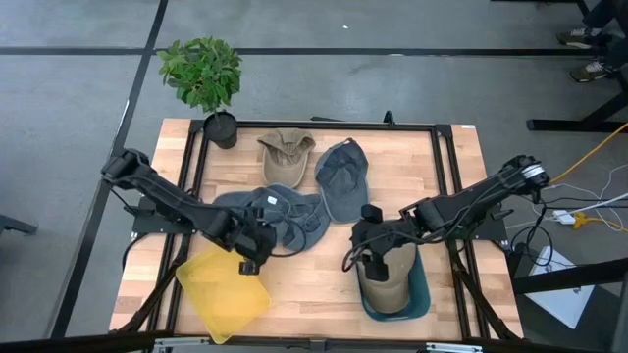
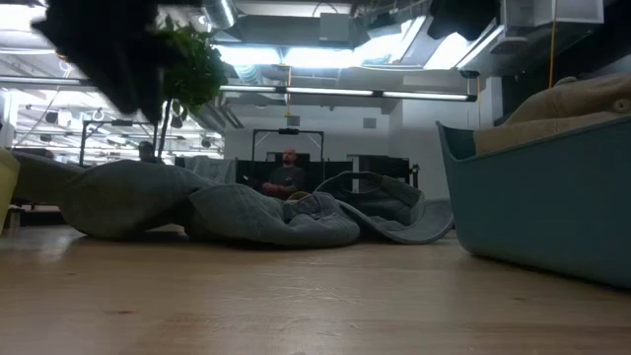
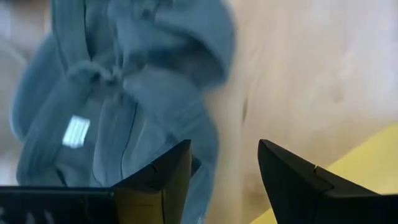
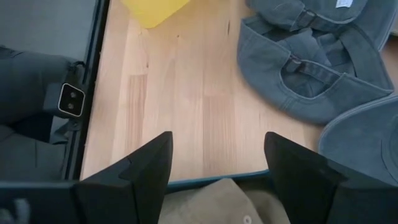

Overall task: Pick & Place hat
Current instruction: Put the left gray cap into the yellow bin

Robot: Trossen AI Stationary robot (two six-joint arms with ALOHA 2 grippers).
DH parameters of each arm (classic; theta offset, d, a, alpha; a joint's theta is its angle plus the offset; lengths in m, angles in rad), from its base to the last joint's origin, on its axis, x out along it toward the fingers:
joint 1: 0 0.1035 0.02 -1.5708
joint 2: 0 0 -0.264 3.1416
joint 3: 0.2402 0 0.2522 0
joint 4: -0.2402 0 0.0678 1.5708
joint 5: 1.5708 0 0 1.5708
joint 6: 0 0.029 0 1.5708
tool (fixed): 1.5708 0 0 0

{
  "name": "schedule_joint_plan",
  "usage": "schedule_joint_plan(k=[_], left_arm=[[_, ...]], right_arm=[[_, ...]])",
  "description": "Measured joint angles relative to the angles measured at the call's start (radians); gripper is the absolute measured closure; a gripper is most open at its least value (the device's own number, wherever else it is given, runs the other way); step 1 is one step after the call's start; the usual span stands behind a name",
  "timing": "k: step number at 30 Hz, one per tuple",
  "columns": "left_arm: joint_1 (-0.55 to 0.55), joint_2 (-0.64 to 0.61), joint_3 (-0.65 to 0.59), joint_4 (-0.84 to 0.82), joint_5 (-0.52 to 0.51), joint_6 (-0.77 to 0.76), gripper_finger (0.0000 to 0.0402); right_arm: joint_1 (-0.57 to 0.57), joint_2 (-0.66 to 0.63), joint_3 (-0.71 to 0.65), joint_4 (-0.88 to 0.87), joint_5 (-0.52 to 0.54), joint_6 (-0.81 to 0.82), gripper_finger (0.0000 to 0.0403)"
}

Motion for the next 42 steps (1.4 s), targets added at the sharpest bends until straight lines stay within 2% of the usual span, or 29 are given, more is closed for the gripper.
schedule_joint_plan(k=[6,13,17,22,26,30,34,38,42], left_arm=[[0.000,0.106,0.000,-0.077,0.001,-0.053,0.0221],[0.002,0.181,0.000,-0.083,0.003,-0.054,0.0228],[0.004,0.187,0.000,-0.098,0.001,-0.053,0.0274],[0.004,0.187,0.000,-0.105,-0.004,-0.053,0.0378],[0.004,0.187,0.000,-0.105,-0.011,-0.054,0.0396],[0.005,0.140,0.000,-0.111,-0.013,-0.055,0.0397],[0.005,0.031,0.000,-0.113,-0.042,-0.078,0.0398],[0.000,-0.118,0.000,-0.111,-0.110,-0.105,0.0398],[-0.013,-0.273,0.000,-0.084,-0.223,-0.101,0.0398]], right_arm=[[0.000,0.032,0.000,-0.002,0.000,0.001,0.0151],[0.000,0.080,0.000,-0.010,-0.001,0.001,0.0151],[0.000,0.089,0.000,-0.009,-0.001,0.000,0.0151],[0.000,0.090,0.000,-0.010,-0.001,-0.001,0.0151],[0.000,0.090,0.000,-0.010,-0.001,-0.001,0.0151],[0.000,0.090,0.000,-0.010,-0.001,-0.001,0.0151],[0.000,0.090,0.000,-0.015,-0.001,0.000,0.0151],[0.000,0.090,0.000,-0.017,-0.001,0.000,0.0151],[0.000,0.090,0.000,-0.017,-0.001,0.000,0.0151]])
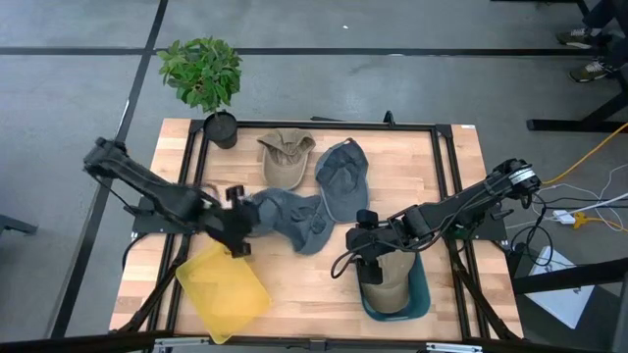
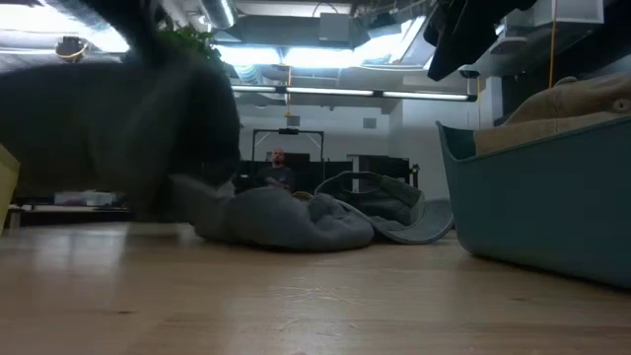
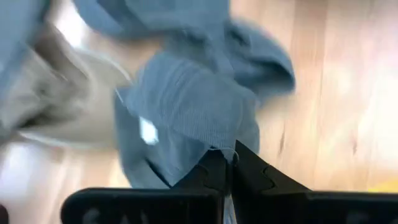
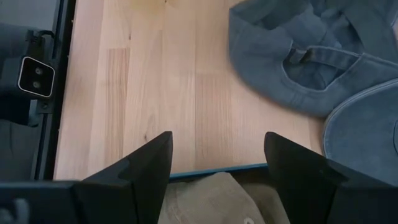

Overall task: Pick & Place hat
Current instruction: Put the left gray cap into the yellow bin

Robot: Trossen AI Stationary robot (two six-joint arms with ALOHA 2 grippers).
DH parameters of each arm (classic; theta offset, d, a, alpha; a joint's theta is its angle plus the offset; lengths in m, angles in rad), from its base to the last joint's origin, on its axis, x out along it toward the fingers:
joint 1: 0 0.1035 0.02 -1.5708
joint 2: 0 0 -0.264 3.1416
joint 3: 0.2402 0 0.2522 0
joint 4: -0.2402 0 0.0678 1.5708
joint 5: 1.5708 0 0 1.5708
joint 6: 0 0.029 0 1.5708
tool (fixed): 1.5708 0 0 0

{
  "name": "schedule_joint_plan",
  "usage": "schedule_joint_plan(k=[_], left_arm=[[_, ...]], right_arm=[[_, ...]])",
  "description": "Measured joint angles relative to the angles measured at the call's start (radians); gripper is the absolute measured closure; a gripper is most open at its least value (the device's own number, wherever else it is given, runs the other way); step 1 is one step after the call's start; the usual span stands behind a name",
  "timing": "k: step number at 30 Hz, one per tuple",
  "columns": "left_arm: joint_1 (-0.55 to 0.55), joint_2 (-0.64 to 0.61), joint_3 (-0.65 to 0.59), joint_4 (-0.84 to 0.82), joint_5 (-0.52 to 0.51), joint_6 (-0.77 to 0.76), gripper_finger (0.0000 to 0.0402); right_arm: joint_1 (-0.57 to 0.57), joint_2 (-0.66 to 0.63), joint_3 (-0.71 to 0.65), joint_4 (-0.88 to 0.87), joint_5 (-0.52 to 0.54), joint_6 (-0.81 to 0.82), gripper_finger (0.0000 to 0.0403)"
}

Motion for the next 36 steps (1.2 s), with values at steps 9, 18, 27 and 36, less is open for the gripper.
schedule_joint_plan(k=[9,18,27,36], left_arm=[[-0.025,-0.269,0.000,0.265,-0.324,0.129,0.0398],[-0.025,-0.291,0.001,0.656,-0.521,0.406,0.0398],[0.041,-0.191,0.001,1.087,-0.546,0.707,0.0398],[0.140,-0.088,0.001,1.376,-0.401,0.808,0.0398]], right_arm=[[0.000,0.000,0.000,0.038,0.056,-0.032,0.0151],[0.000,0.000,0.000,0.268,0.315,-0.186,0.0151],[-0.001,0.000,0.000,0.632,0.446,-0.516,0.0151],[-0.031,0.000,0.000,0.816,0.466,-0.624,0.0151]])
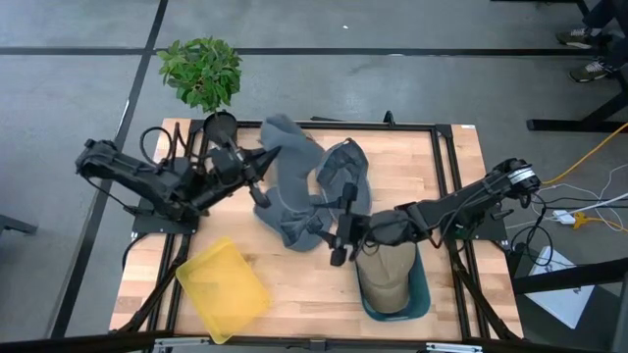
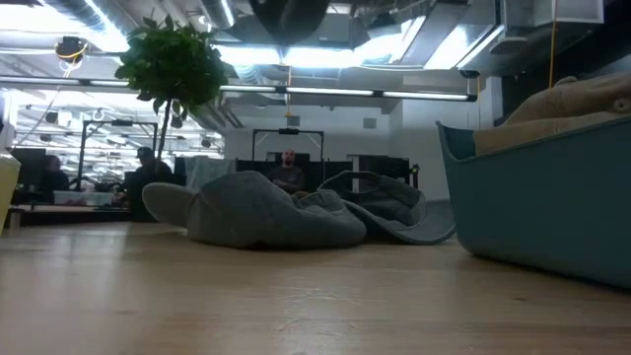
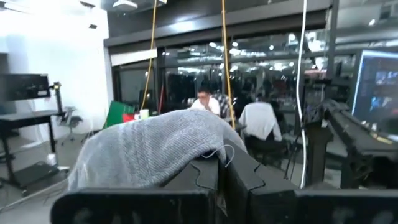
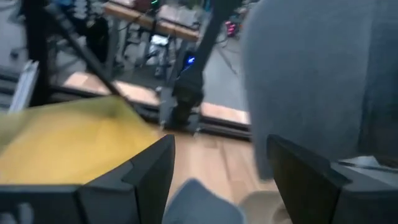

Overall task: Pick & Place hat
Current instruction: Put the left gray cap into the yellow bin

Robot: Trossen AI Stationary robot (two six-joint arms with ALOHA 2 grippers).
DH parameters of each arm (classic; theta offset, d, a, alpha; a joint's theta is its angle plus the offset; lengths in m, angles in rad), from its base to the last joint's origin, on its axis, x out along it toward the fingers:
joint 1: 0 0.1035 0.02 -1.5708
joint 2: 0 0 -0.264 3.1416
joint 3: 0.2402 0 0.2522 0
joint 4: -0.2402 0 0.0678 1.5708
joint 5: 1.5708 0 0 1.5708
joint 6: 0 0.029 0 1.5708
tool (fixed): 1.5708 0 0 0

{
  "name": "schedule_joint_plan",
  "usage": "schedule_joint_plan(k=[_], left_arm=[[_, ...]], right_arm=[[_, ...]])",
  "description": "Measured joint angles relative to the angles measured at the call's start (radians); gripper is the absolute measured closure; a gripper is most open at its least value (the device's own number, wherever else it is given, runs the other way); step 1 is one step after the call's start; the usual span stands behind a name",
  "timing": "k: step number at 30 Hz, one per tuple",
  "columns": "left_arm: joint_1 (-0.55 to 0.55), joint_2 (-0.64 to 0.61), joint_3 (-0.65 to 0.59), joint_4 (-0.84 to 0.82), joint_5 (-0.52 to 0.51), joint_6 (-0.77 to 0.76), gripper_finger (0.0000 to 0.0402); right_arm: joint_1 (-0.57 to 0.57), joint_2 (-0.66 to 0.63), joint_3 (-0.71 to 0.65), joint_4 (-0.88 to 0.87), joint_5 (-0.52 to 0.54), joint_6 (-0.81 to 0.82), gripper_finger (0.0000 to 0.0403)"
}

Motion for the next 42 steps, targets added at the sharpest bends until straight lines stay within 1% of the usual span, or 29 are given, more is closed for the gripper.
schedule_joint_plan(k=[4,7,12,15,18,20,25,27,29,33,37,42], left_arm=[[0.038,0.032,0.000,0.058,0.049,0.000,0.0398],[0.055,0.051,0.000,0.086,0.081,-0.002,0.0398],[0.060,0.065,0.000,0.122,0.095,0.000,0.0398],[0.060,0.065,0.000,0.120,0.089,0.000,0.0398],[0.060,0.065,0.000,0.117,0.089,0.000,0.0397],[0.060,0.065,0.000,0.113,0.087,0.000,0.0395],[0.060,0.065,0.000,0.090,0.086,-0.001,0.0394],[0.059,0.065,0.000,0.076,0.067,-0.003,0.0393],[0.049,0.065,0.000,0.058,0.022,-0.001,0.0389],[0.017,0.064,0.000,-0.007,-0.043,0.068,0.0366],[-0.041,0.062,0.000,-0.020,-0.119,0.160,0.0321],[-0.118,0.040,0.000,-0.014,-0.248,0.237,0.0252]], right_arm=[[-0.035,0.000,0.000,0.029,0.052,0.035,0.0151],[-0.063,0.000,0.000,0.035,0.114,0.052,0.0151],[-0.098,0.000,0.000,0.033,0.271,0.049,0.0154],[-0.108,0.000,0.000,0.038,0.366,0.018,0.0170],[-0.109,0.001,0.000,0.041,0.414,-0.020,0.0205],[-0.109,0.001,0.000,0.041,0.423,-0.032,0.0239],[-0.108,0.001,0.000,0.040,0.425,-0.047,0.0342],[-0.108,0.001,0.000,0.036,0.423,-0.062,0.0381],[-0.108,0.001,-0.001,0.033,0.426,-0.074,0.0386],[-0.105,0.001,-0.001,0.018,0.428,-0.082,0.0380],[-0.099,0.001,-0.001,-0.020,0.428,-0.070,0.0389],[-0.101,0.001,-0.001,-0.116,0.523,-0.017,0.0389]])
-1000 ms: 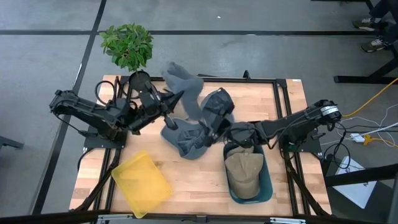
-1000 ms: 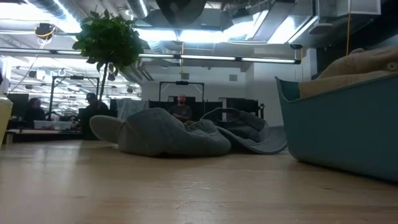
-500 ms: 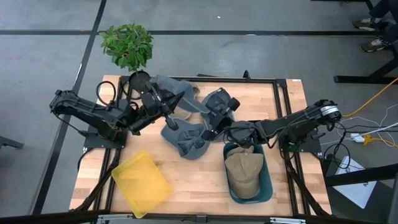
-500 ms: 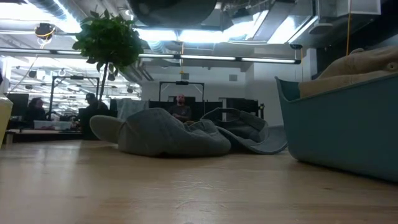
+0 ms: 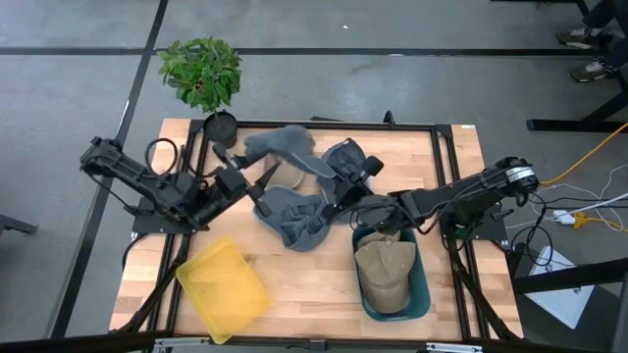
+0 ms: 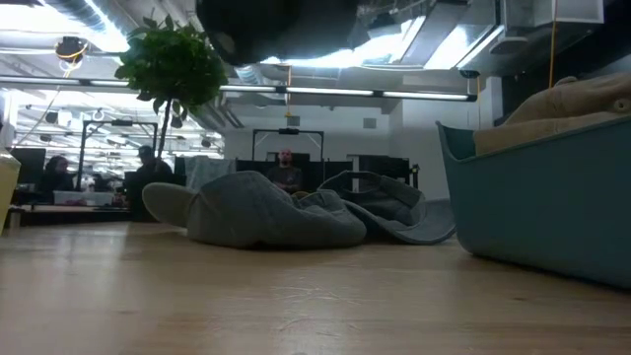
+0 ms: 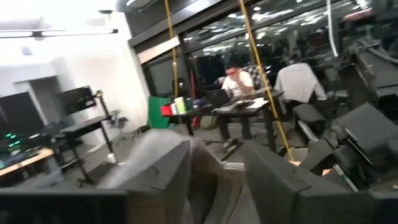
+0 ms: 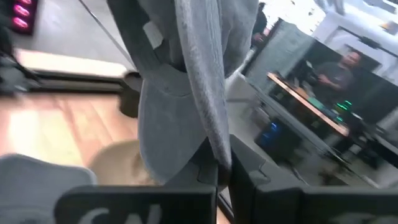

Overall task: Pick & Place hat
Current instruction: Put the left gray cap into the yellow bin

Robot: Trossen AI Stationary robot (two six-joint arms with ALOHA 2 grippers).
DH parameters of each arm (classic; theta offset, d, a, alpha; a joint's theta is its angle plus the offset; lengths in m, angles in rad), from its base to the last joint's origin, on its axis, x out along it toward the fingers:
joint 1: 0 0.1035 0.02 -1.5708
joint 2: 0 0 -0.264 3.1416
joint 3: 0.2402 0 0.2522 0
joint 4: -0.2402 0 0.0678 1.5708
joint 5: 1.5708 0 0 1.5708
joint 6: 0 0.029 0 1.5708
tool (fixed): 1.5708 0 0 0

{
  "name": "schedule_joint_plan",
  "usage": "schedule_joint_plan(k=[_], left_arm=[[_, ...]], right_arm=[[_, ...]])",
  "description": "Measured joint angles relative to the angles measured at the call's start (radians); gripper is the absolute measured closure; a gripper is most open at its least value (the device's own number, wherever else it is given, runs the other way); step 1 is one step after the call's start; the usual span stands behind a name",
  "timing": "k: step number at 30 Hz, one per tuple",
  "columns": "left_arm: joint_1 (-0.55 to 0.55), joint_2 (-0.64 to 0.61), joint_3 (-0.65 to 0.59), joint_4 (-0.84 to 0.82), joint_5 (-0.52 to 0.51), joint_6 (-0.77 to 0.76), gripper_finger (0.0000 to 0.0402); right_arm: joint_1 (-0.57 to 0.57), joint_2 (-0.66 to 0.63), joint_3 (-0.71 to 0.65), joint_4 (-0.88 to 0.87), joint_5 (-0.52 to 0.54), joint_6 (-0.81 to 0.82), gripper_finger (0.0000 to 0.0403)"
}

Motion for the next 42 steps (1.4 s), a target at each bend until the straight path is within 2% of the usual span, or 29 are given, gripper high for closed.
schedule_joint_plan(k=[4,6,7,10,11,12,13,14,17,18,19,20,23,24,26,29,31,38,42], left_arm=[[-0.052,-0.015,0.000,-0.004,-0.077,0.008,0.0207],[-0.071,-0.017,0.000,-0.005,-0.108,0.013,0.0192],[-0.081,-0.017,0.000,-0.005,-0.119,0.024,0.0188],[-0.103,-0.017,0.000,-0.005,-0.147,0.054,0.0181],[-0.108,-0.017,0.000,-0.005,-0.150,0.057,0.0181],[-0.112,-0.017,0.000,-0.005,-0.150,0.060,0.0181],[-0.114,-0.016,0.000,-0.005,-0.150,0.060,0.0181],[-0.116,-0.016,0.000,-0.005,-0.151,0.060,0.0182],[-0.118,-0.016,0.000,-0.005,-0.161,0.060,0.0182],[-0.118,-0.017,0.000,-0.005,-0.172,0.060,0.0181],[-0.118,-0.016,0.000,-0.005,-0.184,0.060,0.0181],[-0.118,-0.016,0.000,-0.005,-0.195,0.060,0.0180],[-0.118,-0.017,0.000,-0.007,-0.219,0.085,0.0182],[-0.120,-0.017,0.000,-0.007,-0.223,0.096,0.0183],[-0.130,-0.016,0.000,-0.008,-0.249,0.118,0.0183],[-0.156,-0.016,0.000,-0.012,-0.299,0.138,0.0181],[-0.178,-0.017,0.000,-0.020,-0.323,0.138,0.0181],[-0.262,-0.017,0.000,-0.059,-0.421,0.182,0.0184],[-0.315,-0.014,0.000,-0.097,-0.420,0.187,0.0185]], right_arm=[[-0.006,0.000,0.000,-0.053,0.039,0.041,0.0389],[-0.011,0.000,0.000,-0.087,-0.044,0.046,0.0389],[-0.015,-0.002,0.000,-0.117,-0.160,0.030,0.0389],[-0.028,-0.008,0.004,-0.247,-0.650,-0.014,0.0389],[-0.033,-0.007,0.004,-0.263,-0.758,0.003,0.0389],[-0.037,-0.007,0.004,-0.270,-0.800,0.031,0.0389],[-0.038,-0.007,0.005,-0.267,-0.771,0.069,0.0389],[-0.039,-0.010,0.005,-0.260,-0.674,0.114,0.0389],[-0.051,-0.016,0.007,-0.259,-0.183,0.256,0.0389],[-0.056,-0.017,0.007,-0.265,-0.080,0.274,0.0389],[-0.058,-0.020,0.007,-0.268,-0.047,0.272,0.0389],[-0.058,-0.025,0.008,-0.268,-0.081,0.259,0.0389],[-0.054,-0.030,0.009,-0.296,-0.403,0.178,0.0389],[-0.052,-0.028,0.008,-0.309,-0.448,0.174,0.0389],[-0.047,-0.026,0.008,-0.330,-0.413,0.183,0.0389],[-0.042,-0.030,0.008,-0.352,-0.255,0.193,0.0389],[-0.042,-0.030,0.008,-0.358,-0.204,0.165,0.0389],[-0.022,-0.032,0.008,-0.373,-0.135,-0.056,0.0389],[0.020,-0.057,0.007,-0.391,-0.185,-0.134,0.0389]])
